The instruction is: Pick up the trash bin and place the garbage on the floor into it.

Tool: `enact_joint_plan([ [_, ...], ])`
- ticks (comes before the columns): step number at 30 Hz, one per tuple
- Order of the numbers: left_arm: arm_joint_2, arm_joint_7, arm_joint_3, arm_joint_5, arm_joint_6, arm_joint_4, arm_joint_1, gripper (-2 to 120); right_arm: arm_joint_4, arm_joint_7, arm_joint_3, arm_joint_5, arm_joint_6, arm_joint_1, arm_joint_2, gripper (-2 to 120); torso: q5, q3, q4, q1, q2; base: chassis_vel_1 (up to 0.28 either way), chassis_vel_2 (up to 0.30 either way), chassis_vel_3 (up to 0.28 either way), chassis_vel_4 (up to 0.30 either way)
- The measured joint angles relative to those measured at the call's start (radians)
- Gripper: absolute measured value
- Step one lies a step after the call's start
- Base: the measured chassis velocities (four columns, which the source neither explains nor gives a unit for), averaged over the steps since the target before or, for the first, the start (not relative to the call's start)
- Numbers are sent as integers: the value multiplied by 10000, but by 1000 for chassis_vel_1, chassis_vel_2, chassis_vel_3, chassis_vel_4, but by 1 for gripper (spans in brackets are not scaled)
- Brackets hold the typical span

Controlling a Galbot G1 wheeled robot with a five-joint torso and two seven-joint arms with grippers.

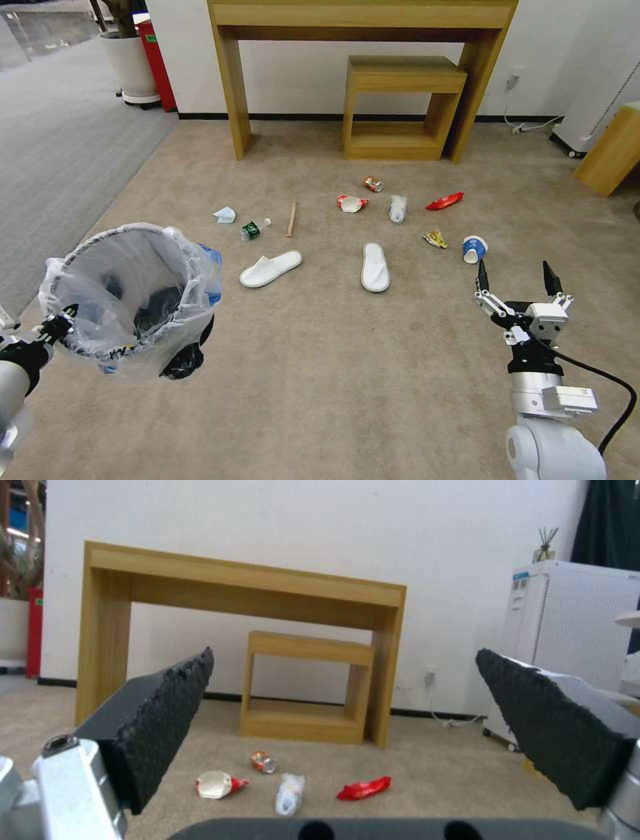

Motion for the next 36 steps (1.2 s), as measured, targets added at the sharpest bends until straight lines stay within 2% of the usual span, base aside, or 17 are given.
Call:
enact_joint_plan([
  [17, -17, 236, 121, 476, 1, 476, -143, 1, -74, -8, 35, 21, -1, 62, 18, 100, 1, 3, 0, 1, 0, -162, 153, 162, -152],
  [36, -109, 339, 84, 511, -1, 411, -86, 1, -14, 29, 57, 92, 28, 12, -34, 100, 0, 3, -2, 1, -1, -145, 144, 146, -145],
])
